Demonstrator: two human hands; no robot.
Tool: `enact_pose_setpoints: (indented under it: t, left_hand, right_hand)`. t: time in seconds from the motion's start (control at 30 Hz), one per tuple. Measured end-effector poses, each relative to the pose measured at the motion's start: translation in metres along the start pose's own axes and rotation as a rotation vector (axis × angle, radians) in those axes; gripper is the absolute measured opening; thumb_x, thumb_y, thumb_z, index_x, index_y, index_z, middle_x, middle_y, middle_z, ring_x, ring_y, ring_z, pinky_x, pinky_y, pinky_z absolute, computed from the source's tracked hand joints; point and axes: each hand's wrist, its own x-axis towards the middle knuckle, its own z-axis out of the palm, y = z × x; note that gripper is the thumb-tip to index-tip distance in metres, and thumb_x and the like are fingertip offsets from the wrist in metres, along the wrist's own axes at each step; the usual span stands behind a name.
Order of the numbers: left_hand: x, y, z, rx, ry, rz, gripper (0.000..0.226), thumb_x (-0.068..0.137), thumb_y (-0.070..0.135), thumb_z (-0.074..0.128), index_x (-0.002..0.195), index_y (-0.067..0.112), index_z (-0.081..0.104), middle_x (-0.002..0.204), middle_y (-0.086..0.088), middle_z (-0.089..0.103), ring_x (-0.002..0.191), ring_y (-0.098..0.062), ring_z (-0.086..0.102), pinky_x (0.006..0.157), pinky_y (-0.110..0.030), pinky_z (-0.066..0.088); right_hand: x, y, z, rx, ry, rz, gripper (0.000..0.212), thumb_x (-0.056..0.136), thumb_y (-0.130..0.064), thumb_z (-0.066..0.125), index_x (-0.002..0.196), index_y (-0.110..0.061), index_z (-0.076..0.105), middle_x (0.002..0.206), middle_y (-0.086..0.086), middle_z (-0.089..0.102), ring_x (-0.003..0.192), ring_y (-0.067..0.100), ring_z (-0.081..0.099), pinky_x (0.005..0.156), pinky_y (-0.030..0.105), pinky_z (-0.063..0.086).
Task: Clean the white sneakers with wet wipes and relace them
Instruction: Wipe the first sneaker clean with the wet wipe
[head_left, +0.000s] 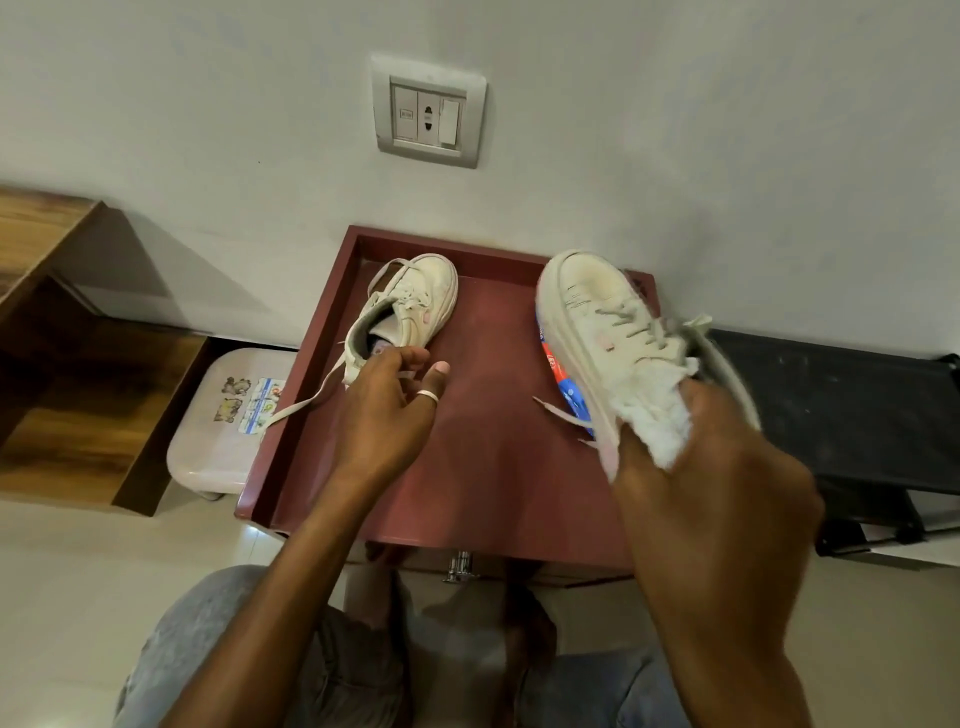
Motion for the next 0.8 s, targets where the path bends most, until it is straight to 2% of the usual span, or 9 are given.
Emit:
enact_pose_setpoints:
  t: [0.1,0.17,0.3,0.4,0.47,0.6,0.7,0.8]
  left_hand:
    - [-0.001,-0.001,0.001,0.046,-0.001,0.016,0.029,0.096,0.037,0.066,0.119,0.019,0.067,0.109,0.009,0.068,0.091,-0.004,0.063,0.082,-0.03,0.053]
    - [-0.002,-0.001,0.002,0.076,-0.013,0.042,0.029,0.095,0.035,0.068,0.119,0.018,0.068,0.107,0.009,0.068,0.091,-0.005,0.064,0.082,-0.029,0.053]
    - [-0.002,-0.002,0.0,0.098,-0.013,0.065,0.028,0.094,0.03,0.069,0.118,0.016,0.069,0.101,0.011,0.067,0.091,-0.005,0.064,0.083,-0.03,0.056]
    - [-0.002,-0.004,-0.002,0.132,-0.005,0.083,0.025,0.094,0.03,0.069,0.116,0.018,0.069,0.096,0.013,0.067,0.088,-0.006,0.065,0.079,-0.028,0.055]
    - [0.0,-0.006,-0.004,0.169,0.002,0.099,0.024,0.094,0.032,0.069,0.115,0.02,0.069,0.097,0.011,0.069,0.088,-0.009,0.067,0.078,-0.033,0.057]
    - [0.003,-0.012,-0.009,0.315,0.052,0.155,0.025,0.094,0.035,0.067,0.116,0.023,0.068,0.103,0.007,0.072,0.091,-0.015,0.068,0.073,-0.04,0.059]
    - [0.004,-0.015,-0.011,0.468,0.112,0.216,0.034,0.093,0.033,0.068,0.122,0.017,0.065,0.115,-0.004,0.068,0.102,-0.027,0.064,0.068,-0.038,0.054]
    - [0.004,-0.018,-0.01,0.582,0.142,0.181,0.044,0.089,0.031,0.071,0.127,0.013,0.061,0.124,-0.015,0.056,0.11,-0.035,0.055,0.065,-0.039,0.047]
  right_hand:
    - [-0.004,-0.001,0.046,0.007,-0.12,0.024,0.044,0.082,-0.018,0.079,0.122,-0.009,0.062,0.115,0.013,0.071,0.094,0.027,0.072,0.071,0.034,0.061]
    - [-0.007,-0.007,0.077,0.004,-0.194,0.074,0.037,0.081,-0.011,0.073,0.116,-0.007,0.062,0.109,0.015,0.071,0.09,0.033,0.07,0.068,0.041,0.06]
    - [-0.008,-0.027,0.122,0.024,-0.224,0.128,0.027,0.078,-0.001,0.064,0.105,-0.002,0.062,0.094,0.019,0.071,0.083,0.039,0.068,0.063,0.038,0.053]
    - [0.003,-0.038,0.147,0.031,-0.237,0.168,0.025,0.088,-0.004,0.054,0.112,-0.001,0.058,0.103,0.018,0.069,0.092,0.037,0.068,0.068,0.038,0.052]
    - [0.016,-0.041,0.162,0.025,-0.257,0.186,0.028,0.093,-0.006,0.049,0.119,0.001,0.055,0.111,0.018,0.068,0.099,0.036,0.067,0.074,0.038,0.052]
    - [0.034,-0.038,0.176,-0.015,-0.346,0.182,0.038,0.095,-0.01,0.052,0.131,0.003,0.048,0.12,0.019,0.065,0.109,0.033,0.064,0.082,0.037,0.052]
    - [0.028,-0.03,0.166,0.014,-0.326,0.079,0.046,0.094,-0.009,0.053,0.139,-0.001,0.043,0.126,0.017,0.062,0.114,0.033,0.06,0.087,0.037,0.05]
    - [0.013,-0.017,0.145,0.162,-0.194,-0.105,0.042,0.088,0.0,0.058,0.129,-0.007,0.057,0.124,0.01,0.065,0.112,0.029,0.062,0.088,0.034,0.05]
